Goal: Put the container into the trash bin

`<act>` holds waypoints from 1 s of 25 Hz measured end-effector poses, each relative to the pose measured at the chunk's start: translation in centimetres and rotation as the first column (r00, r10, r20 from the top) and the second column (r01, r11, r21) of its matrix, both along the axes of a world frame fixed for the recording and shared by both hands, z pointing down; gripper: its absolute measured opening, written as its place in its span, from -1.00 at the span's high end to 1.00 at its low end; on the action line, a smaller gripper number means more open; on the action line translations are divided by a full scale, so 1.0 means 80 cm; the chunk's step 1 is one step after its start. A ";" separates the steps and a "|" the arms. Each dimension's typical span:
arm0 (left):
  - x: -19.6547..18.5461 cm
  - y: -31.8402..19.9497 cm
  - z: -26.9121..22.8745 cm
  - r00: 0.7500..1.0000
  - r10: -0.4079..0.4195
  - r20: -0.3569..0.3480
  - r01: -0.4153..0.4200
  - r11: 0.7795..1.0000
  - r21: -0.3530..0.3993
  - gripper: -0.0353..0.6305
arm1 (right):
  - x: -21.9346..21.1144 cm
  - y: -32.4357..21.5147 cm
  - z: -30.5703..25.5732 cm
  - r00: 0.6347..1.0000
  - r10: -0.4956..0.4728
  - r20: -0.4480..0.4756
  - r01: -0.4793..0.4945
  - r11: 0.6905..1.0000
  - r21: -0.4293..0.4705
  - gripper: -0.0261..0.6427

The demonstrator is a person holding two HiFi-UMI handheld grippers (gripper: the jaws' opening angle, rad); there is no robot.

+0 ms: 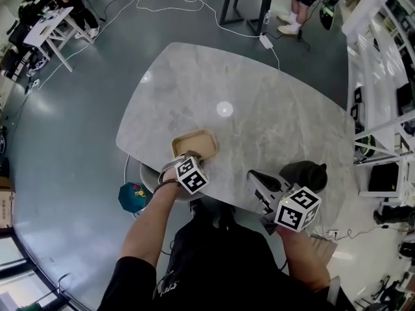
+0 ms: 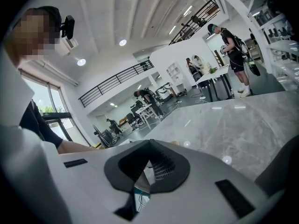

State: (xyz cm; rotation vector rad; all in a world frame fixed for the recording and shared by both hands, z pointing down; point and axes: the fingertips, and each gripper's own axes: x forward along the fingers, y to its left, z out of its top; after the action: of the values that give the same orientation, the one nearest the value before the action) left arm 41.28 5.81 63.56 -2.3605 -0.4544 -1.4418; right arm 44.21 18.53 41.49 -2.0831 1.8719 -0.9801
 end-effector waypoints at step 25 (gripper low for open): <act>-0.225 -0.124 -0.240 0.681 -0.599 -0.421 0.631 0.772 -0.078 0.81 | -0.140 -0.115 -0.025 0.867 -0.498 0.005 0.496 0.865 0.076 0.94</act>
State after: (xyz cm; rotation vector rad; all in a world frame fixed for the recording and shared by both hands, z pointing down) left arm 23.26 -4.10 44.34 -2.7955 0.5703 -1.0579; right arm 33.05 9.29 39.48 -1.5582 2.4555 -1.0038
